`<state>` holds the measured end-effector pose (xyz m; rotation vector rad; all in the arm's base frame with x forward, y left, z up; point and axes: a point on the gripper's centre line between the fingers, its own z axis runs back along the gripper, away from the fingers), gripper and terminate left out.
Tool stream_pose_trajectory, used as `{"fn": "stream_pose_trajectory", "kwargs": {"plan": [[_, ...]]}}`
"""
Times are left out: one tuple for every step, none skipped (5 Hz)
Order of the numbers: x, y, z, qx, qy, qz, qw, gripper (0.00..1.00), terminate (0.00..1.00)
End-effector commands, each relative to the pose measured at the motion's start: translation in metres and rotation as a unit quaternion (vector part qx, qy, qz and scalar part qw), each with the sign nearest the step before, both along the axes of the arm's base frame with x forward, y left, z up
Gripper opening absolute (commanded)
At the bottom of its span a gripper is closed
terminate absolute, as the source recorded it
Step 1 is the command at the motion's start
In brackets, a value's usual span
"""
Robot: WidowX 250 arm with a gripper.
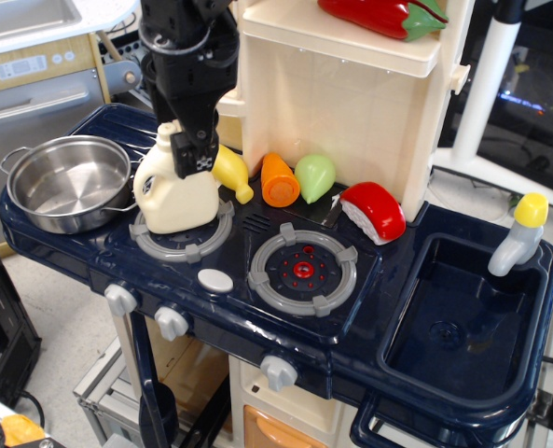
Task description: Put detergent in sink
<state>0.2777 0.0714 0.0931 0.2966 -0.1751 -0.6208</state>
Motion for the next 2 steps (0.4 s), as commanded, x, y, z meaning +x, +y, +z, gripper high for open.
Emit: {"fn": "stream_pose_trajectory", "kwargs": {"plan": [[-0.0014,-0.0018,-0.0042,-0.024,0.008,0.009,0.9996,1.0,0.0],[-0.0013,-0.0023,-0.0098,-0.045,0.017,0.022,0.9986,0.0,0.0]]}}
